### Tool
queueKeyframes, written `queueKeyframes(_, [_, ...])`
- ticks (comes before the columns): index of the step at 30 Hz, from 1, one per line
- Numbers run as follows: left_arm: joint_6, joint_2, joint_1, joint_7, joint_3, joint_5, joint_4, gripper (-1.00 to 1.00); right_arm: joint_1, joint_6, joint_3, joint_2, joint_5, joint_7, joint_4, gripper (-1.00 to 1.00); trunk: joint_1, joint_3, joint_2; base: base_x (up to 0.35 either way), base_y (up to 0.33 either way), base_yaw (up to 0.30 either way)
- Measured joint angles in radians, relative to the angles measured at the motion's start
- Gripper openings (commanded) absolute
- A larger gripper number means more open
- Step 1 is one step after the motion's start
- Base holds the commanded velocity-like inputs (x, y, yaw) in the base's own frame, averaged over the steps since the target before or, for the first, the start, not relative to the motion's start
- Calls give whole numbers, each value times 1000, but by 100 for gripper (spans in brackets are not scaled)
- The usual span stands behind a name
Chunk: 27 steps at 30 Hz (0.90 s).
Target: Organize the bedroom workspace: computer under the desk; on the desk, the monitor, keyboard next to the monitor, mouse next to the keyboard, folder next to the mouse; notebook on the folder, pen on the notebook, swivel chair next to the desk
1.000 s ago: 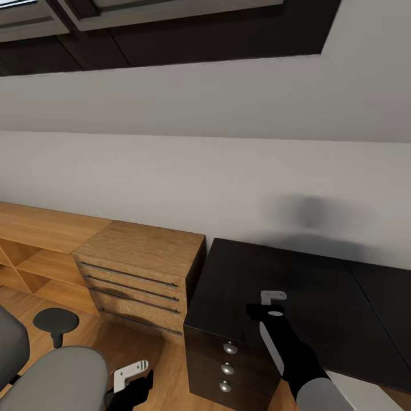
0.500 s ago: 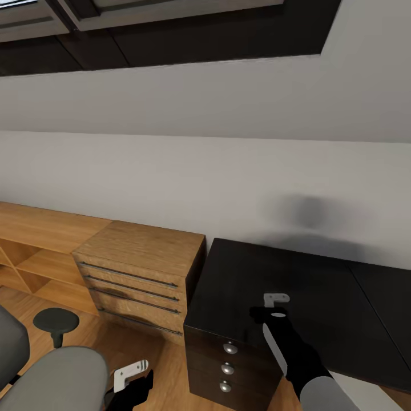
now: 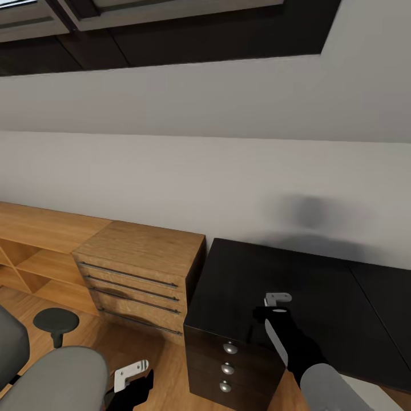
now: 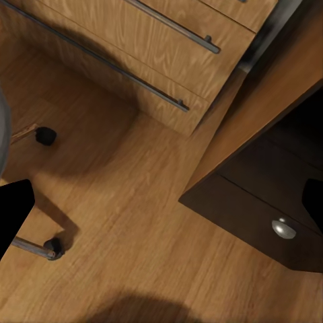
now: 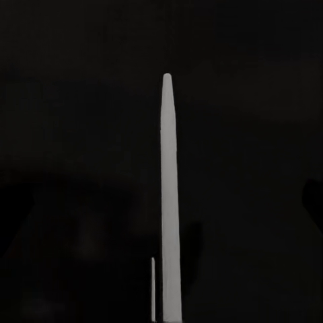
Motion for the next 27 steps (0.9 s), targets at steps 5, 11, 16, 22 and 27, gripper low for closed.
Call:
queueKeyframes(5, [0,0,0,0,0,0,0,100,-8,2,0,-1,0,0,15,100,0,0,0,0,0,0])
queueKeyframes(11, [0,0,0,0,0,0,0,100,-10,11,0,0,-1,-1,18,100,0,0,0,0,0,0])
queueKeyframes(16, [1,0,0,0,0,0,0,100,-11,35,0,0,0,-1,20,100,0,0,0,0,0,0])
queueKeyframes(22, [1,1,0,0,0,0,0,100,-12,62,0,0,-1,-1,21,100,0,0,0,0,0,0])
queueKeyframes(27, [2,0,0,0,0,0,0,100,-12,111,0,0,-2,0,21,100,0,0,0,0,0,0])
